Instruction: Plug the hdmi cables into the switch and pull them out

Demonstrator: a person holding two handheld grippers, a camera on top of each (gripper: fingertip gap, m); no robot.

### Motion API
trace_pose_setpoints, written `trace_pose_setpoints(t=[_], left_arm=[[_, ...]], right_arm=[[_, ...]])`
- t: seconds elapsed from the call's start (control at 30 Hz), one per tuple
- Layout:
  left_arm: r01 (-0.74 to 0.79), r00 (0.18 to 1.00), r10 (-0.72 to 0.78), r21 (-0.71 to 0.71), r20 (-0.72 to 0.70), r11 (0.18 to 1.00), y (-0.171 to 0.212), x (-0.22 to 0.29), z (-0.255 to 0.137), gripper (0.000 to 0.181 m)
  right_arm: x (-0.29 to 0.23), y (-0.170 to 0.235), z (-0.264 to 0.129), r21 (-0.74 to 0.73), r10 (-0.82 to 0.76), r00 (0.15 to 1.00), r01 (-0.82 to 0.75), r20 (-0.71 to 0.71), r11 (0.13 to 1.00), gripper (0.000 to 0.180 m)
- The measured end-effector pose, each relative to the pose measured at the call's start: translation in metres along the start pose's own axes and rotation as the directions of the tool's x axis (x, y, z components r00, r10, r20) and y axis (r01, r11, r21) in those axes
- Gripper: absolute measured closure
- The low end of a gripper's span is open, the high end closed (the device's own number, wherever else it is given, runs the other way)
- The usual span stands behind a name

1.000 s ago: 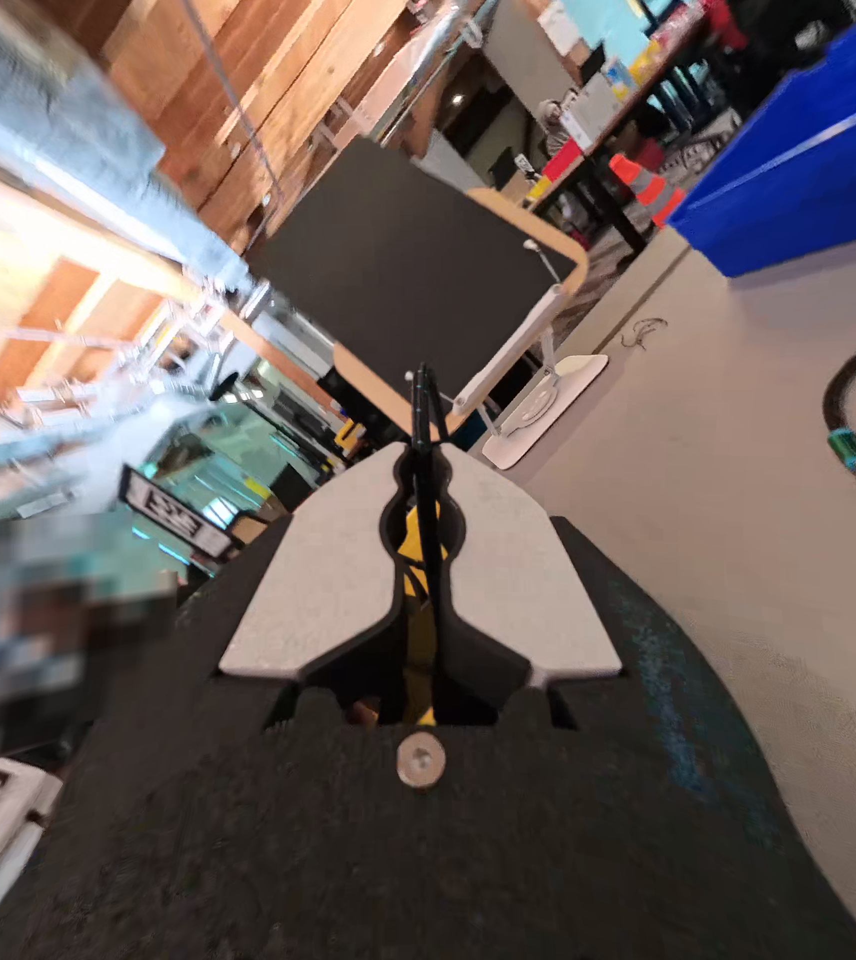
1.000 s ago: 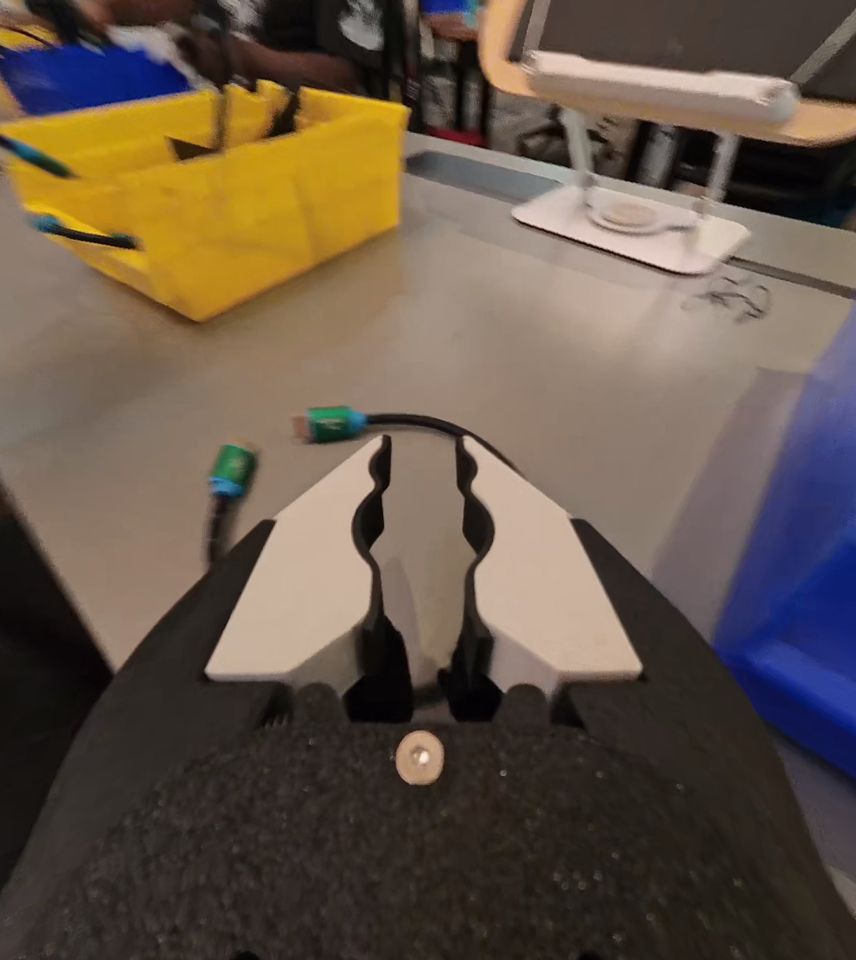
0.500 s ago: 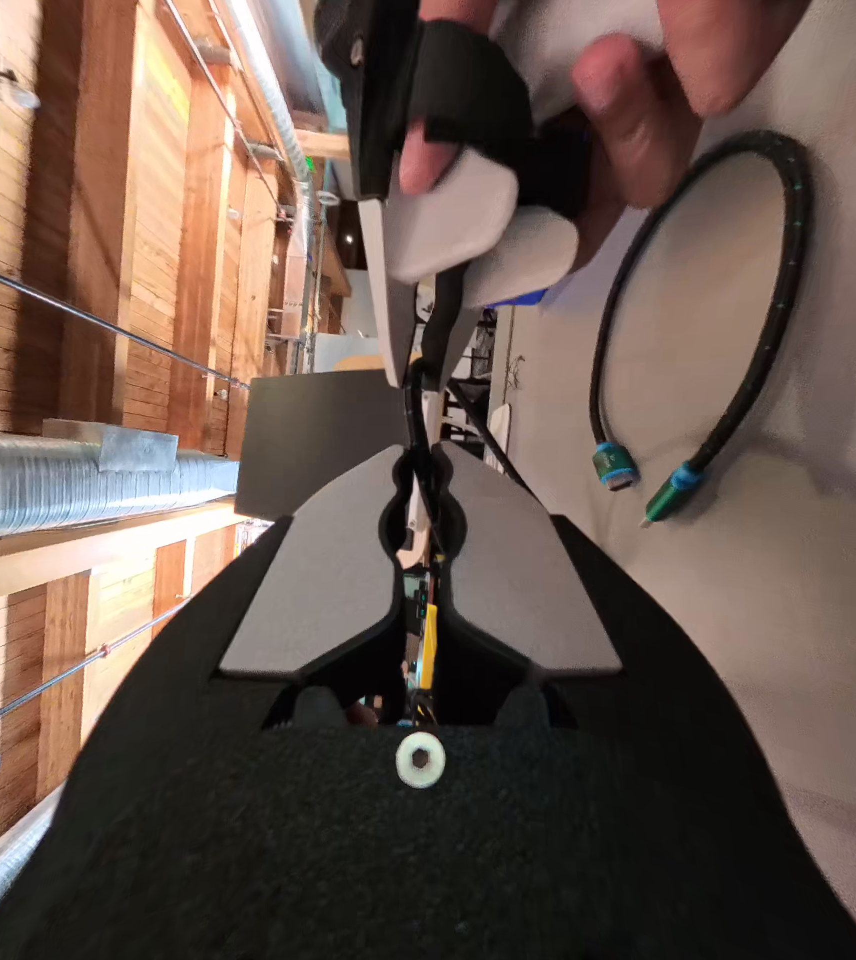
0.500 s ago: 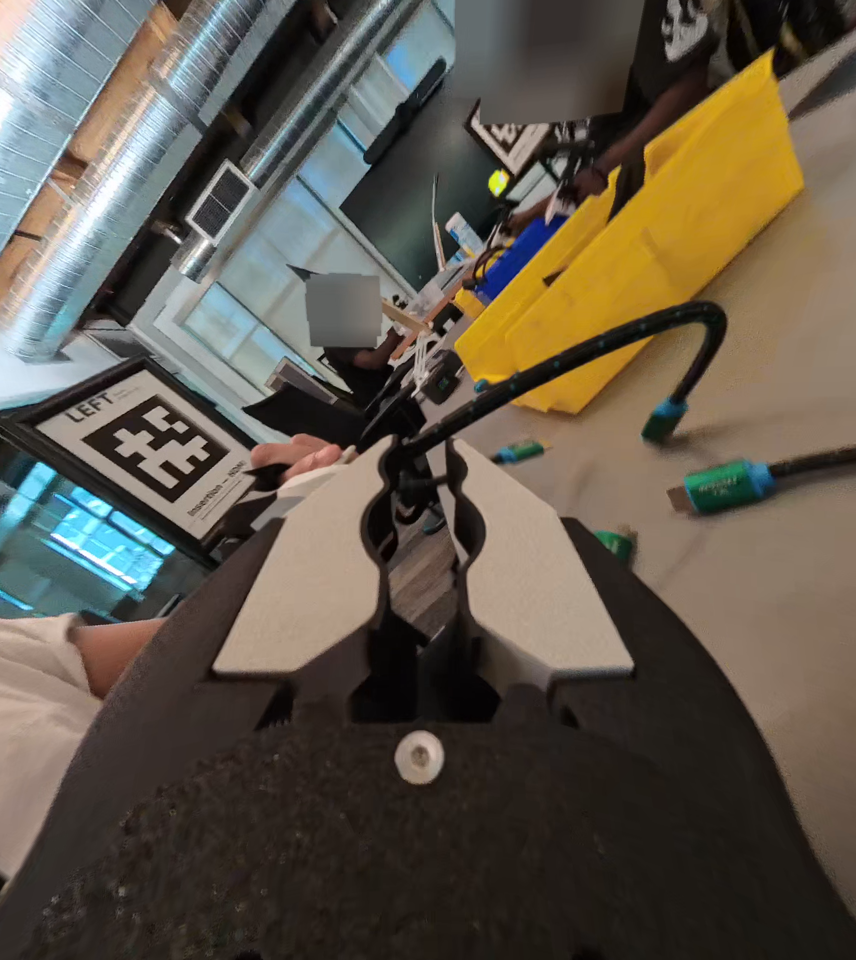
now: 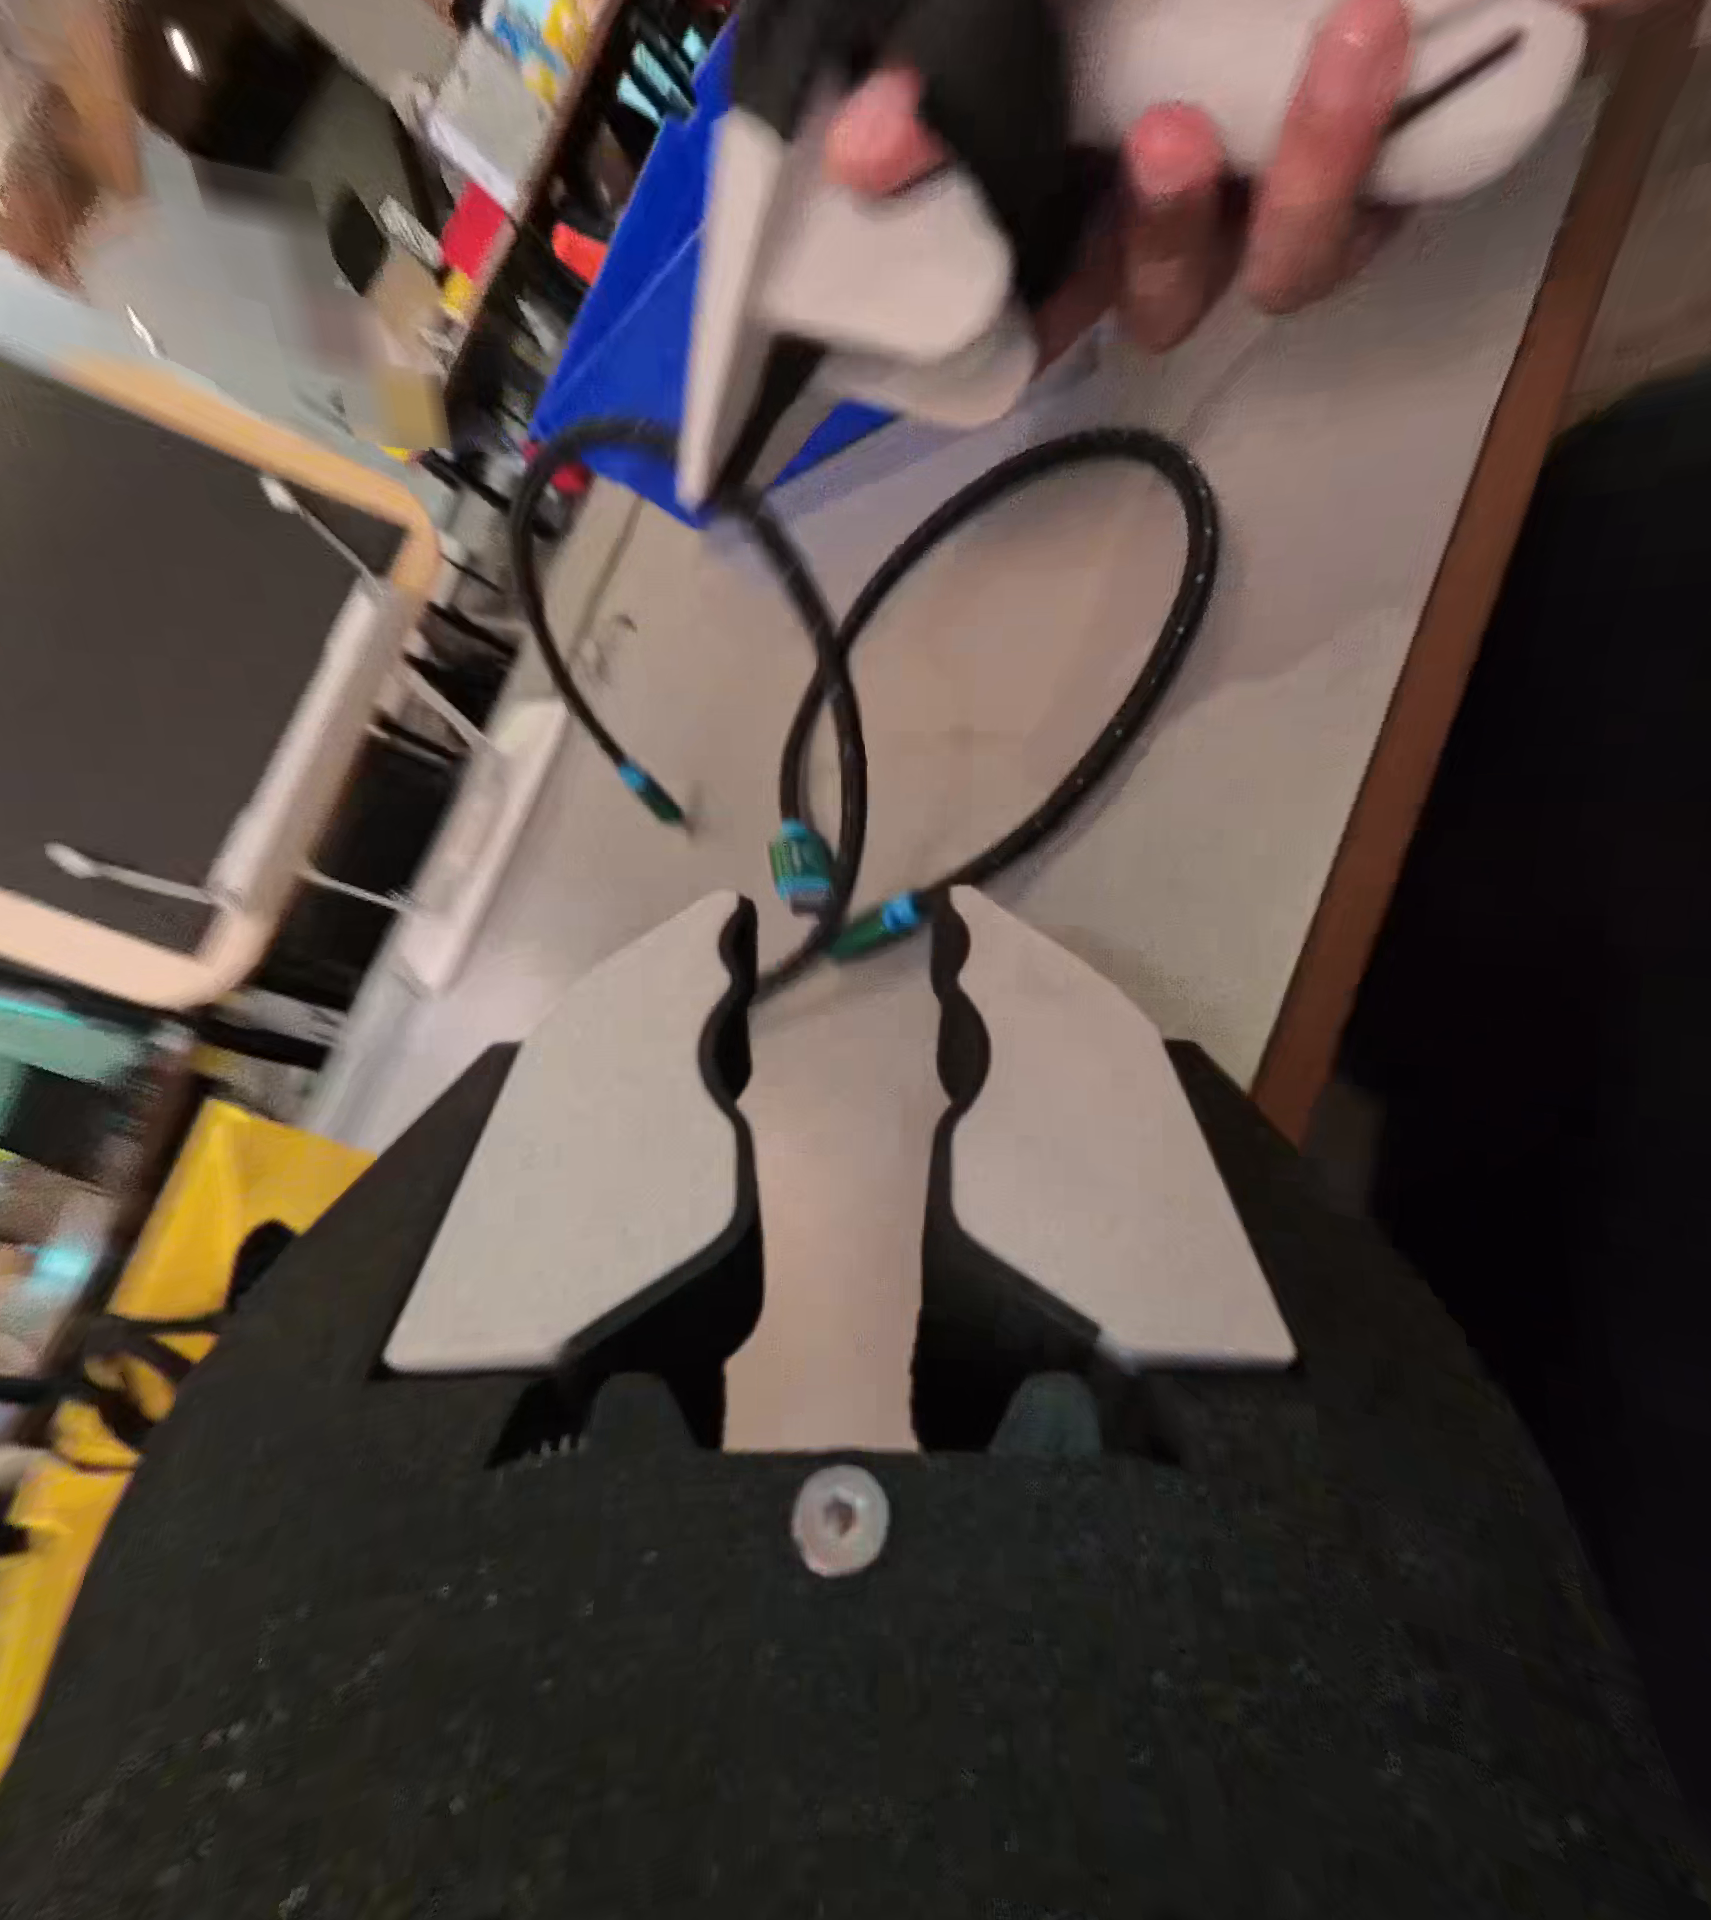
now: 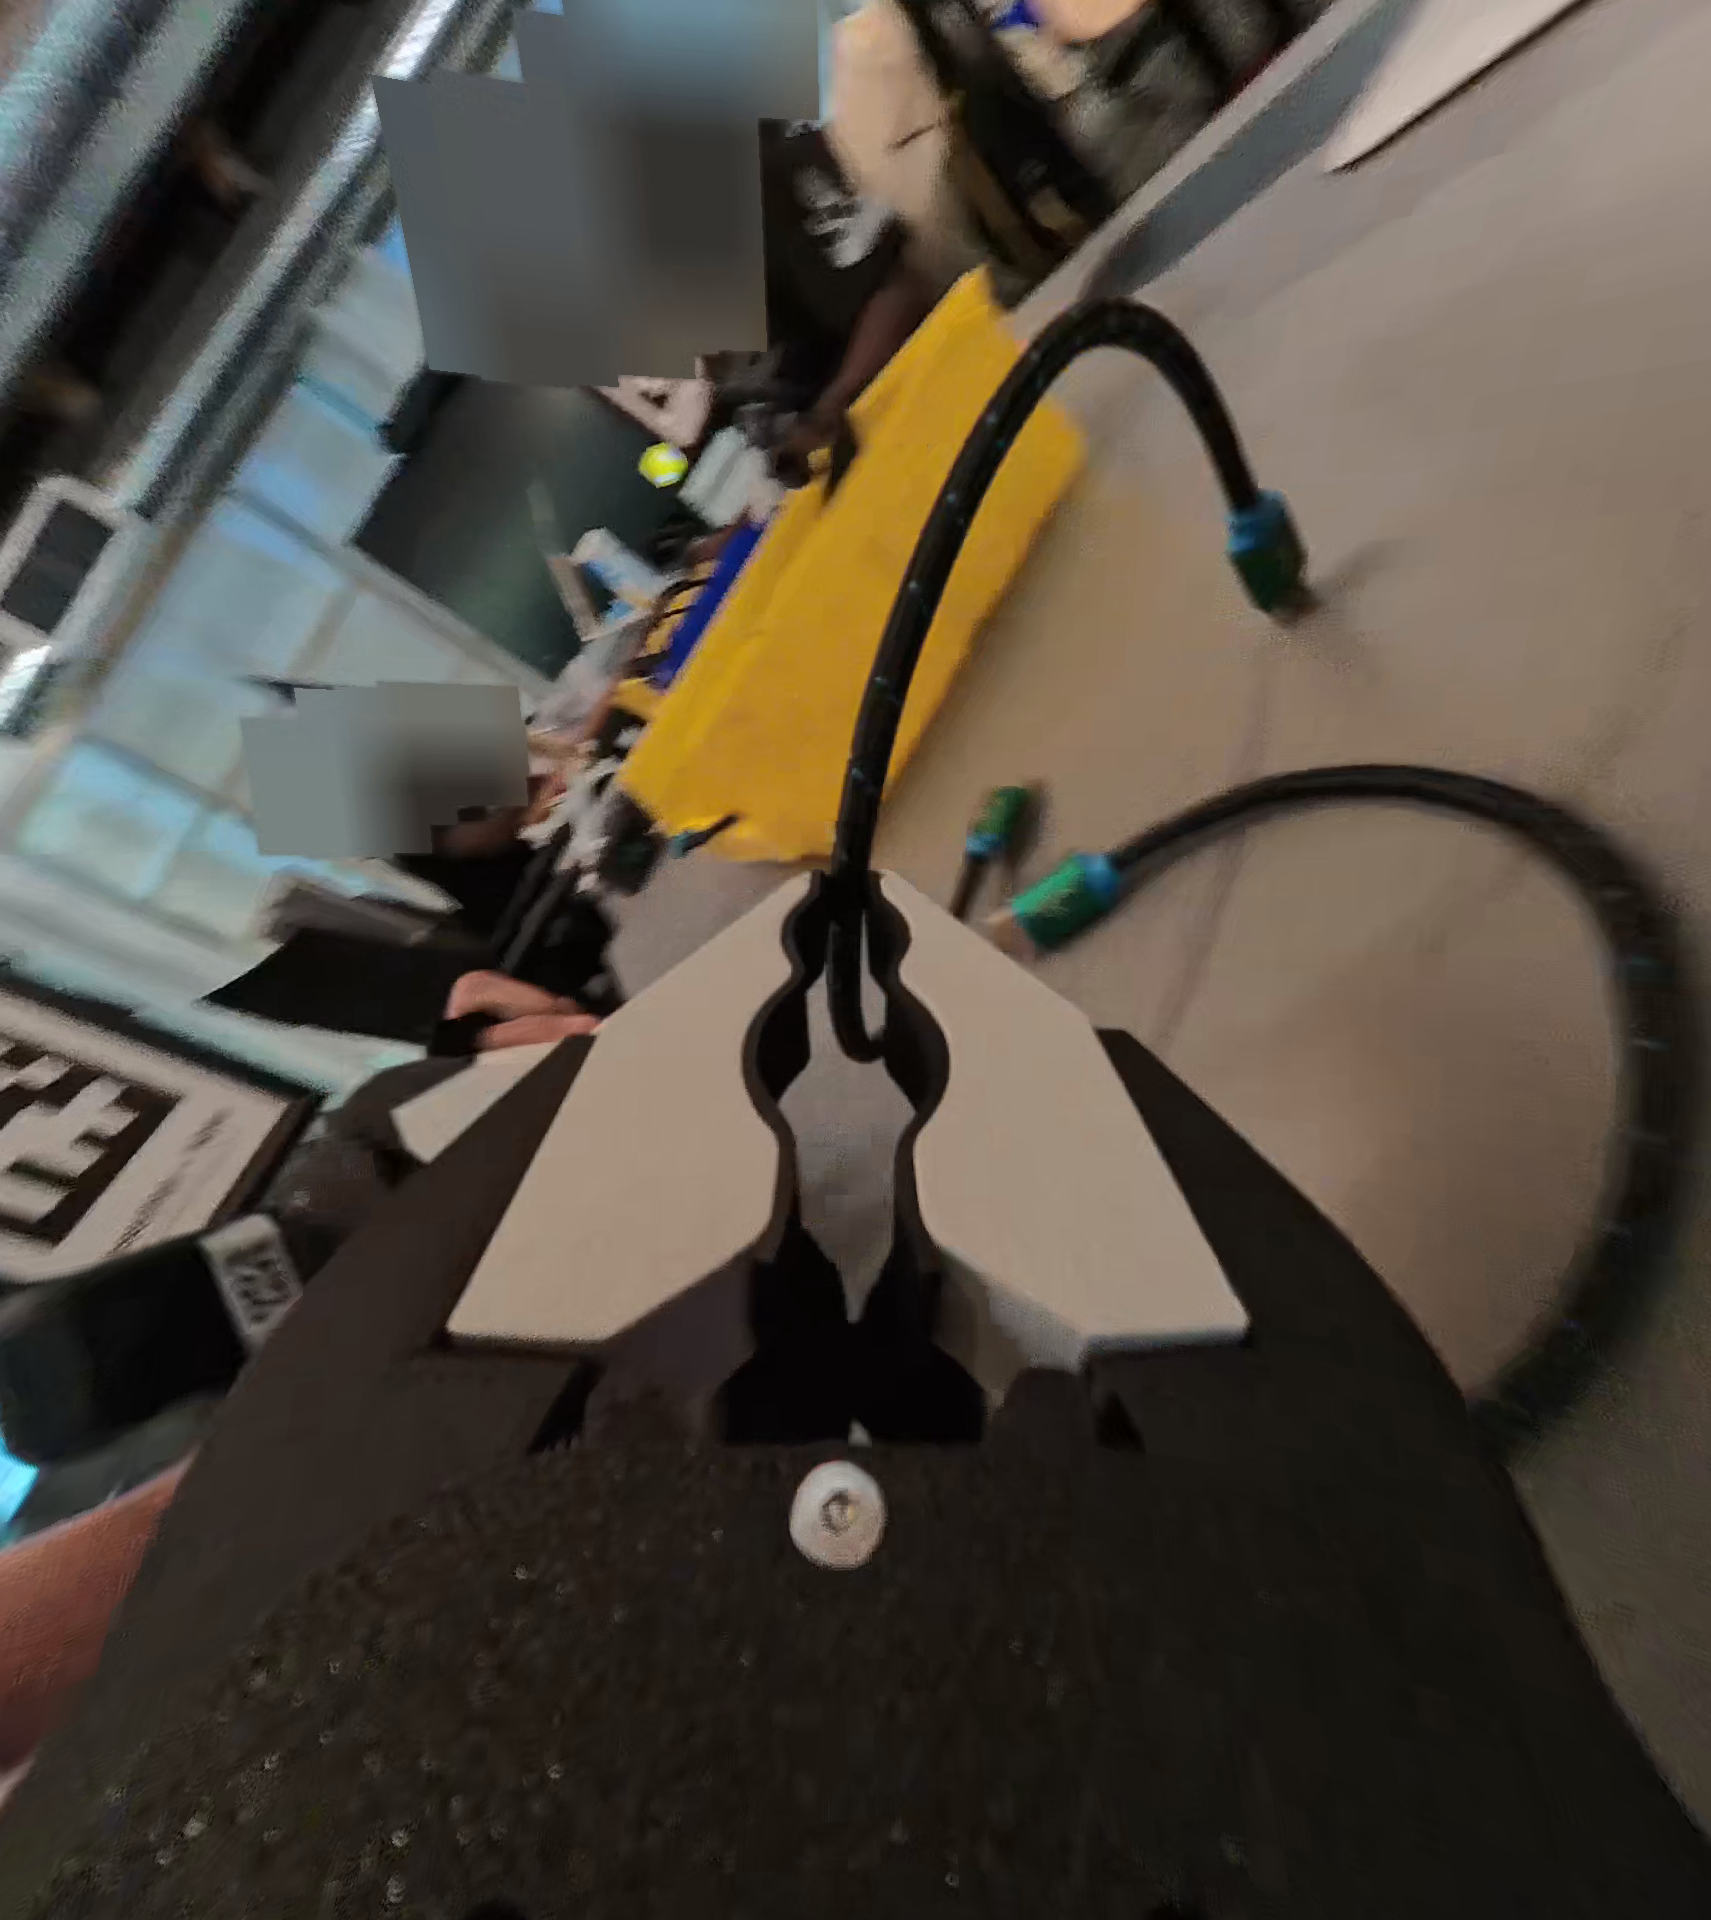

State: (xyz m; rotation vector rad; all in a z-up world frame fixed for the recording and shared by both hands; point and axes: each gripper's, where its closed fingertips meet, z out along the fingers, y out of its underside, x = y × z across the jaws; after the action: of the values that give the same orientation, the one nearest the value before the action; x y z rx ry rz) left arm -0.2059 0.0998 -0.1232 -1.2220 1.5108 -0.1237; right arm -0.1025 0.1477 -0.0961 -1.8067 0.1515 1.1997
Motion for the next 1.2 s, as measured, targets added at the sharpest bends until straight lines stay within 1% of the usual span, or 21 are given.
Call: trace_pose_setpoints(t=[0.03, 0.1, 0.2, 0.23, 0.27, 0.33, 0.4, 0.43, 0.53, 0.57, 0.67, 0.73, 0.77, 0.87, 0.93, 0.97, 1.0, 1.03, 1.07, 1.13, 1.2], left_arm=[[0.093, 0.995, -0.094, -0.024, -0.025, 0.995, 0.009, -0.005, -0.002, 0.148], [0.272, 0.961, -0.275, -0.086, -0.025, 0.958, 0.035, -0.019, -0.005, 0.148], [0.520, 0.846, -0.532, -0.162, -0.033, 0.838, 0.070, -0.030, -0.010, 0.140], [0.582, 0.801, -0.598, -0.182, -0.043, 0.793, 0.079, -0.030, -0.013, 0.137], [0.633, 0.759, -0.650, -0.187, -0.046, 0.752, 0.084, -0.032, -0.018, 0.136], [0.710, 0.689, -0.722, -0.146, -0.056, 0.689, 0.087, -0.038, -0.029, 0.138], [0.764, 0.639, -0.767, -0.073, -0.058, 0.641, 0.084, -0.047, -0.042, 0.140], [0.780, 0.622, -0.781, -0.037, -0.059, 0.624, 0.083, -0.051, -0.048, 0.140], [0.799, 0.602, -0.797, 0.045, -0.055, 0.600, 0.081, -0.062, -0.060, 0.140], [0.801, 0.598, -0.800, 0.061, -0.054, 0.595, 0.082, -0.065, -0.062, 0.140], [0.821, 0.571, -0.816, 0.068, -0.091, 0.567, 0.082, -0.067, -0.063, 0.140], [0.840, 0.542, -0.829, 0.064, -0.137, 0.538, 0.081, -0.065, -0.061, 0.141], [0.847, 0.531, -0.831, 0.098, -0.165, 0.522, 0.077, -0.069, -0.062, 0.141], [0.879, 0.470, -0.847, 0.224, -0.249, 0.421, 0.063, -0.081, -0.069, 0.145], [0.896, 0.439, -0.851, 0.217, -0.290, 0.388, 0.061, -0.084, -0.071, 0.143], [0.900, 0.432, -0.851, 0.203, -0.299, 0.386, 0.062, -0.086, -0.071, 0.139], [0.900, 0.433, -0.849, 0.199, -0.302, 0.388, 0.063, -0.090, -0.072, 0.140], [0.894, 0.445, -0.844, 0.203, -0.300, 0.400, 0.063, -0.095, -0.074, 0.141], [0.878, 0.476, -0.829, 0.206, -0.295, 0.431, 0.064, -0.101, -0.075, 0.140], [0.808, 0.589, -0.767, 0.194, -0.254, 0.556, 0.066, -0.118, -0.078, 0.137], [0.671, 0.739, -0.638, 0.163, -0.215, 0.723, 0.069, -0.139, -0.079, 0.131]], right_arm=[[0.012, -0.002, -0.007, 0.008, 0.023, 0.998, -0.023, -0.051, 1.000, 0.174], [0.036, 0.005, -0.017, -0.012, 0.102, 0.985, -0.105, -0.137, 0.994, 0.174], [0.068, 0.020, -0.031, -0.019, 0.169, 0.949, -0.180, -0.265, 0.983, 0.172], [0.070, 0.019, -0.035, -0.002, 0.179, 0.944, -0.186, -0.278, 0.982, 0.172], [0.072, 0.018, -0.040, 0.001, 0.155, 0.940, -0.162, -0.305, 0.987, 0.172], [0.070, 0.019, -0.049, -0.023, 0.048, 0.927, -0.061, -0.372, 0.998, 0.162], [0.064, 0.021, -0.060, -0.061, -0.090, 0.898, 0.070, -0.431, 0.996, 0.150], [0.064, 0.020, -0.067, -0.084, -0.170, 0.863, 0.148, -0.476, 0.985, 0.144], [0.061, 0.006, -0.085, -0.146, -0.376, 0.723, 0.362, -0.580, 0.921, 0.139], [0.056, 0.000, -0.085, -0.135, -0.412, 0.706, 0.416, -0.576, 0.900, 0.139], [0.041, -0.005, -0.076, -0.095, -0.455, 0.734, 0.476, -0.505, 0.874, 0.139], [0.039, 0.000, -0.070, -0.078, -0.442, 0.764, 0.463, -0.470, 0.883, 0.139], [0.039, 0.004, -0.066, -0.078, -0.431, 0.783, 0.446, -0.449, 0.892, 0.139], [0.039, 0.013, -0.056, -0.103, -0.415, 0.823, 0.408, -0.389, 0.907, 0.139], [0.040, 0.013, -0.055, -0.101, -0.415, 0.824, 0.409, -0.386, 0.907, 0.140], [0.041, 0.012, -0.055, -0.097, -0.416, 0.826, 0.412, -0.381, 0.906, 0.140], [0.041, 0.012, -0.055, -0.095, -0.415, 0.828, 0.411, -0.377, 0.907, 0.140], [0.042, 0.011, -0.055, -0.092, -0.411, 0.833, 0.407, -0.371, 0.909, 0.140], [0.043, 0.011, -0.055, -0.087, -0.405, 0.839, 0.402, -0.364, 0.911, 0.140], [0.045, 0.009, -0.055, -0.077, -0.384, 0.853, 0.383, -0.352, 0.921, 0.140], [0.046, 0.007, -0.055, -0.058, -0.356, 0.873, 0.357, -0.334, 0.932, 0.140]])
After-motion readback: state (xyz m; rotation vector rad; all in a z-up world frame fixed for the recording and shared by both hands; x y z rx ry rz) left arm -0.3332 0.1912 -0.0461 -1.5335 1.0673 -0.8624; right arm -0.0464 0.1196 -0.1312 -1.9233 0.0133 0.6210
